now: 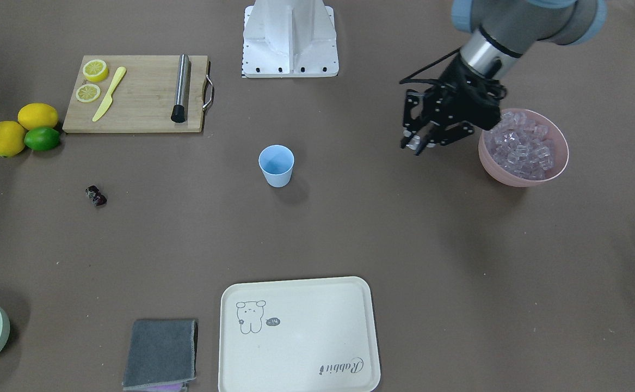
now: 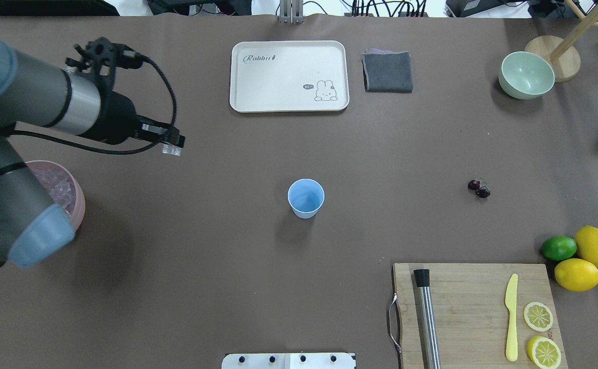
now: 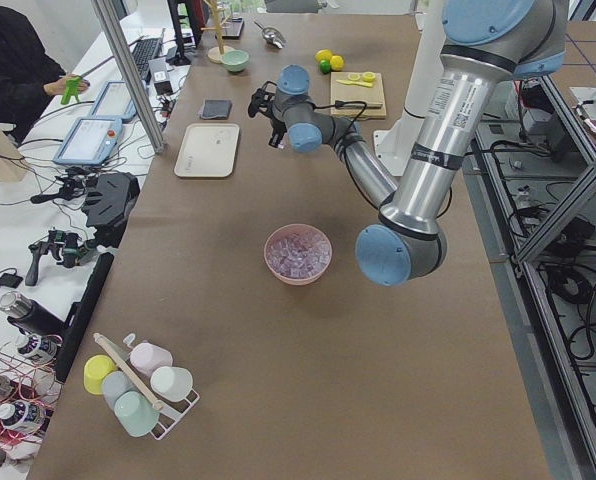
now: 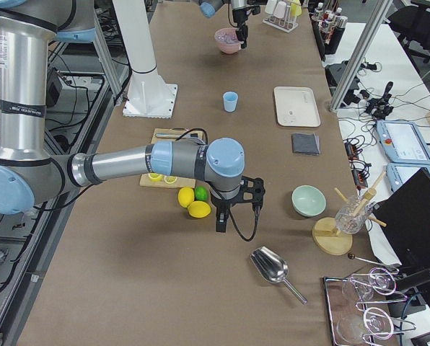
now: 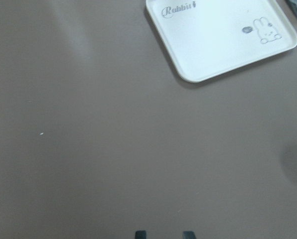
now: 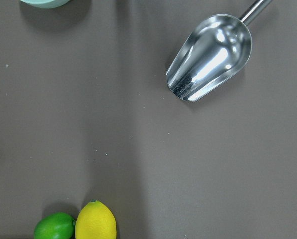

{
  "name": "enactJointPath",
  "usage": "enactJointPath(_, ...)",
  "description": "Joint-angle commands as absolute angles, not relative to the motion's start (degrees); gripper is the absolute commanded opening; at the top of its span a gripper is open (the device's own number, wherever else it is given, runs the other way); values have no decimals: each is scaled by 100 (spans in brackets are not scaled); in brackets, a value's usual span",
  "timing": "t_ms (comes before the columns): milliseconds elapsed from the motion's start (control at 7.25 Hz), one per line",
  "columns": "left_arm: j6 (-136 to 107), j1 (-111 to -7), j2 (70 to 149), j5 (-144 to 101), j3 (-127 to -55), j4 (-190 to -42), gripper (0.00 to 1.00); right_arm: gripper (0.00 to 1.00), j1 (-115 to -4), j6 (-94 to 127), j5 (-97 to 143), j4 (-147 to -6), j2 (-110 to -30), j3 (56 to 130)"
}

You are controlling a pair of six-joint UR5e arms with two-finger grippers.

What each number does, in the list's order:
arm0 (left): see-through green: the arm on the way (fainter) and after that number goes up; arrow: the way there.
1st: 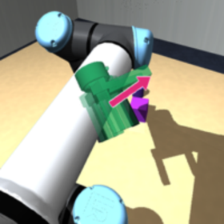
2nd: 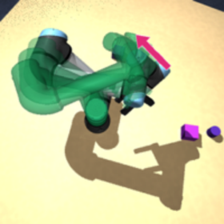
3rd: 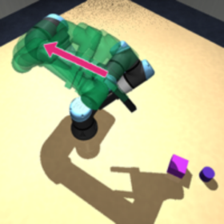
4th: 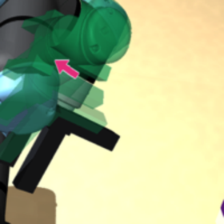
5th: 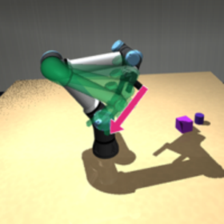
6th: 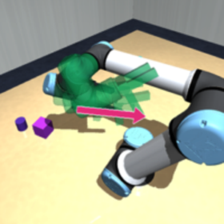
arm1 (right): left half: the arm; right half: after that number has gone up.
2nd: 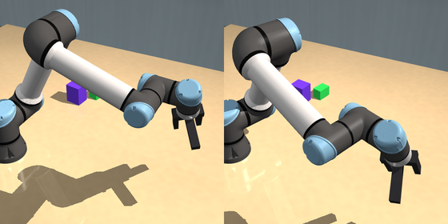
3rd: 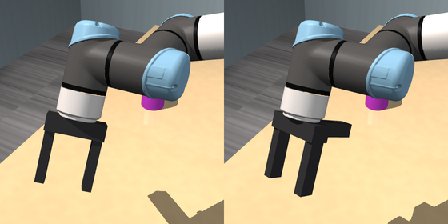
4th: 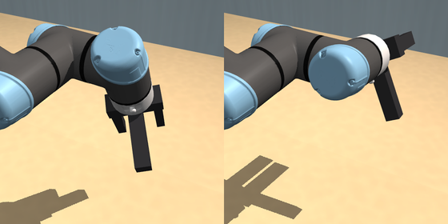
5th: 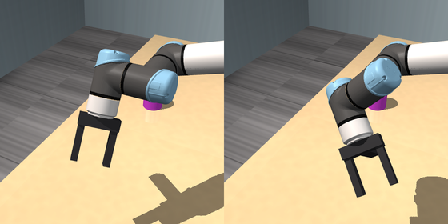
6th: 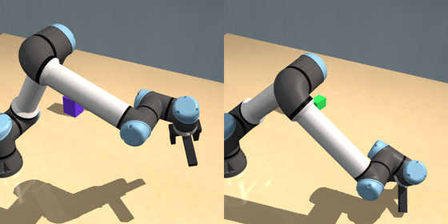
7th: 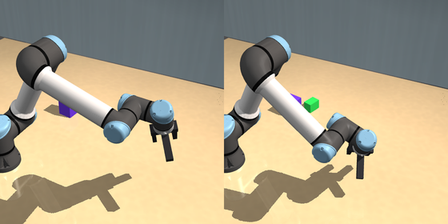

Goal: Put ice and cherries in cup
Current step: 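Carry the ice cube with the left gripper over the blue cup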

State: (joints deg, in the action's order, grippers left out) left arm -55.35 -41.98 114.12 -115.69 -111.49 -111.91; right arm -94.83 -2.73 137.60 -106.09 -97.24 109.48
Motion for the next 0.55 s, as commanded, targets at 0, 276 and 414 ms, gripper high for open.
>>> enactJointPath(0, -6369, -3168, 12127, -10647, -10943, -11197, 0, 100, -9483, -272, 13764, -10608, -9721, 10951)
enactJointPath(276, -6486, -2640, 12592, -9979, -10471, -11284, 0, 100, -9483, -272, 13764, -10608, -9721, 10951)
enactJointPath(414, -6495, -2489, 12786, -9584, -10120, -11572, 0, 100, -9483, -272, 13764, -10608, -9721, 10951)
